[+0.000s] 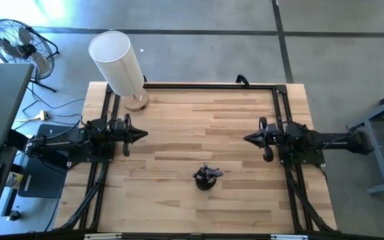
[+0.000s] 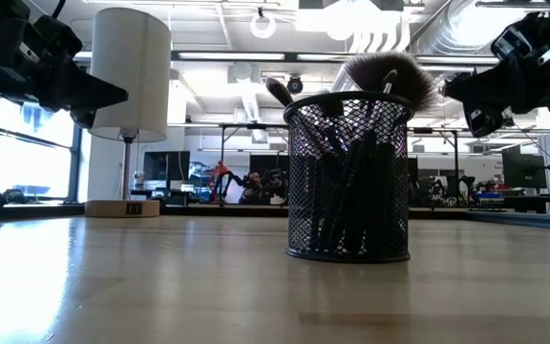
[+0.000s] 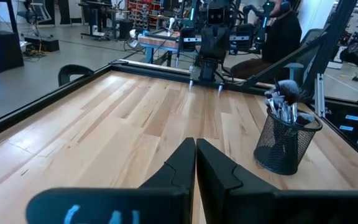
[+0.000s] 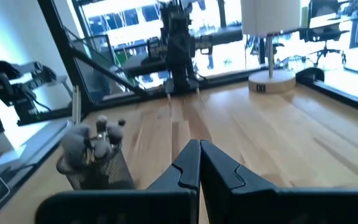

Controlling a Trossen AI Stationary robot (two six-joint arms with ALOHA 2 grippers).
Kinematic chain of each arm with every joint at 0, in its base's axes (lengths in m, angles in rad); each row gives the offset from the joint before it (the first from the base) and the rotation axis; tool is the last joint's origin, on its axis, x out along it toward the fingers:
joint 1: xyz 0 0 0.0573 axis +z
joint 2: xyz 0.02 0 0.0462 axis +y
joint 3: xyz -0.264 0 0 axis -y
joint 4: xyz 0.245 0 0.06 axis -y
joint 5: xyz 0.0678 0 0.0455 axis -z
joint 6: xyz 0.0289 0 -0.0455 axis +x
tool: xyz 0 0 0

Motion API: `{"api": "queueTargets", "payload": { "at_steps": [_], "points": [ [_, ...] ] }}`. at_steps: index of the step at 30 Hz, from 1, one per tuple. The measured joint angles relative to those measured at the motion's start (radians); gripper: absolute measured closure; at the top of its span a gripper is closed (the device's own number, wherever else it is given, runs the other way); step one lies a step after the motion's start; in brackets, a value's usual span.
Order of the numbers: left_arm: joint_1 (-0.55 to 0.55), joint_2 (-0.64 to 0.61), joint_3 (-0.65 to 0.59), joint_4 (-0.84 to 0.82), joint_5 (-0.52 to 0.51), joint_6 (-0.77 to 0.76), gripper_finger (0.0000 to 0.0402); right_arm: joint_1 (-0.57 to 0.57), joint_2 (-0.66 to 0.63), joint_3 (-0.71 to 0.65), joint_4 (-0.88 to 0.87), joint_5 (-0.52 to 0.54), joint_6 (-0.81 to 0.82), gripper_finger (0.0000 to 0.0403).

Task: Pick & Place Makeup Supplies
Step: Return to Home Position

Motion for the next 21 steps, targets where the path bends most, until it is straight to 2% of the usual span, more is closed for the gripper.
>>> {"api": "queueTargets", "payload": {
  "at_steps": [8,21],
  "points": [
    [0.000,0.000,0.000,0.000,0.000,0.000,0.0389,0.000,-0.165,0.004,-0.113,0.000,0.008,0.0402],
    [0.000,0.000,0.000,0.000,0.001,0.000,0.0389,0.000,-0.157,0.052,-0.220,-0.029,0.043,0.0402]
  ]
}}
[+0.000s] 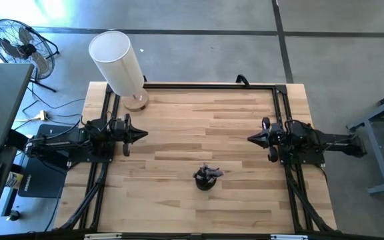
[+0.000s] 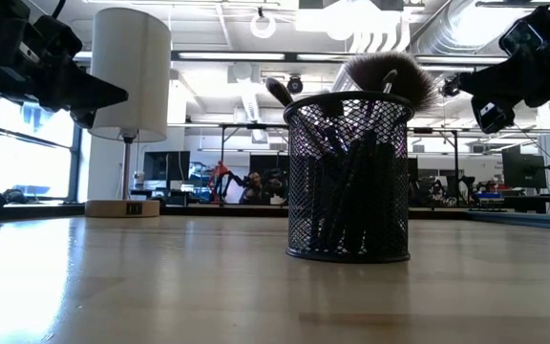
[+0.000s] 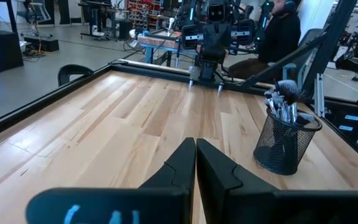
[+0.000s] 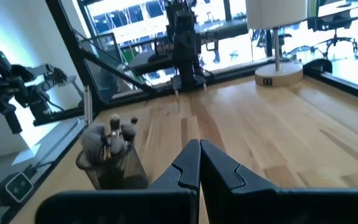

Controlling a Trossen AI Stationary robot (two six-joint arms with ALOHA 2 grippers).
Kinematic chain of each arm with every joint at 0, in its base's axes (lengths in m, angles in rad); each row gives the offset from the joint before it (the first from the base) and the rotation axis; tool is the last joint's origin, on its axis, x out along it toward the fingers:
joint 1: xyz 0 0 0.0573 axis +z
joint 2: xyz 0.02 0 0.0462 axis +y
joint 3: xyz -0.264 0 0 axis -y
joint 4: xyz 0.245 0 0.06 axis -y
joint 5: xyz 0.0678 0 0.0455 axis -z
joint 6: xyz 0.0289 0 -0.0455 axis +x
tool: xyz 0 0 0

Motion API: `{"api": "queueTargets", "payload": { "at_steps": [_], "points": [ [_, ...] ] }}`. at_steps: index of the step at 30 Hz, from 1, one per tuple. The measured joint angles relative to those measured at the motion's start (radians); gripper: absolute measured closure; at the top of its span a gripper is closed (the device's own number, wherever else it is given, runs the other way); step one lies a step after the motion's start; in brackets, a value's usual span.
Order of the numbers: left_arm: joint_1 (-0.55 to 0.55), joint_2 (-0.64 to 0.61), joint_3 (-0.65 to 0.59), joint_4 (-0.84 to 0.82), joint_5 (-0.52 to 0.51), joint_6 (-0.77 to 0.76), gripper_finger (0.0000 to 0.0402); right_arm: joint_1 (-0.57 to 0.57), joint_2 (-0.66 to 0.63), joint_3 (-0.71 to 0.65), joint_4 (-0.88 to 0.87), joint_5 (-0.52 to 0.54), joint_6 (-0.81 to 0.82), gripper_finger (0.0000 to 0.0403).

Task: Pick & Place Makeup Supplies
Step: Return to Home Position

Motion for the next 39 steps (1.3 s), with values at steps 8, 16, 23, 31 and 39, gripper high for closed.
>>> {"api": "queueTargets", "payload": {
  "at_steps": [8,16,23,31,39],
  "points": [
    [0.000,0.000,0.000,0.000,0.001,0.000,0.0389,0.000,0.005,0.006,-0.063,-0.011,-0.045,0.0403],
    [0.000,0.000,0.000,0.000,0.002,0.000,0.0389,0.000,0.005,0.006,-0.066,-0.002,-0.085,0.0402],
    [0.000,0.000,0.000,0.000,0.003,0.000,0.0389,0.000,0.005,0.006,-0.066,0.057,-0.075,0.0402],
    [0.000,0.000,0.000,0.000,0.003,0.000,0.0389,0.000,0.005,0.006,-0.065,0.063,-0.078,0.0399],
    [0.000,0.000,0.000,0.000,0.003,0.000,0.0389,0.000,0.005,0.005,-0.064,0.063,-0.079,0.0401]
  ]
}}
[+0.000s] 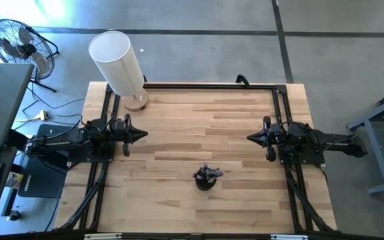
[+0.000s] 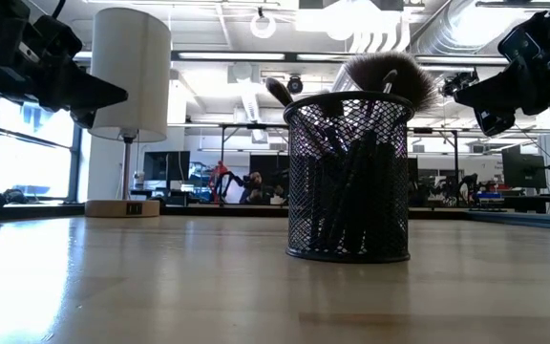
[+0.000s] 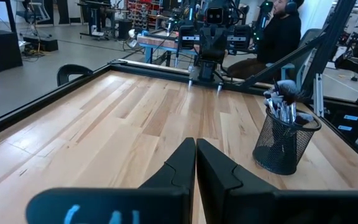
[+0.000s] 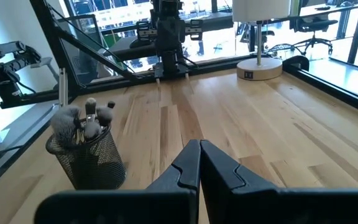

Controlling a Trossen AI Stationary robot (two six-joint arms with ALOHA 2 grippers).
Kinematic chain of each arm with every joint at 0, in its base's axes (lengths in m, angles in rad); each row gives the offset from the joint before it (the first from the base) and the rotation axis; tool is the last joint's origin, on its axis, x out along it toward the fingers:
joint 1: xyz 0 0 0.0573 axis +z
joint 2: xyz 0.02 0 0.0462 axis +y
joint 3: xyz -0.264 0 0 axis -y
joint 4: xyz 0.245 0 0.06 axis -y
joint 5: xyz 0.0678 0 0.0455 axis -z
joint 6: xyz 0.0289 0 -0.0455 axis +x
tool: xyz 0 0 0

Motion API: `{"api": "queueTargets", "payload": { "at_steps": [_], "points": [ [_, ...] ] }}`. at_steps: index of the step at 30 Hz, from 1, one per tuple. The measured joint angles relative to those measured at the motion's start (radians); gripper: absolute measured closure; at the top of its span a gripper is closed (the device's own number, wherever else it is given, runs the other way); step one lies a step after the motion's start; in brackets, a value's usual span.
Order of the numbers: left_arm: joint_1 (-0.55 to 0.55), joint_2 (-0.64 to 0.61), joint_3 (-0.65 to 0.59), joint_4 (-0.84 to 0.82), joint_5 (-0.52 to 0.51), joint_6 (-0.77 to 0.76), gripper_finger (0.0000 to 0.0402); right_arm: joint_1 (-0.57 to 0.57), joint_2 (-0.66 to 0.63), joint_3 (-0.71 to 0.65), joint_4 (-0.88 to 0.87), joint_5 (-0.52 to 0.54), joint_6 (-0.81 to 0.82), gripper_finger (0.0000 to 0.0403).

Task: Pick & Place Makeup Supplies
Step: Return to Home Position

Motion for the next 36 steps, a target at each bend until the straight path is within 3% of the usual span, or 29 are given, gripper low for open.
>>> {"api": "queueTargets", "payload": {
  "at_steps": [36],
  "points": [
    [0.000,0.000,0.000,0.000,0.000,0.000,0.0389,0.000,0.000,0.000,0.000,0.000,0.000,0.0396]
  ]
}}
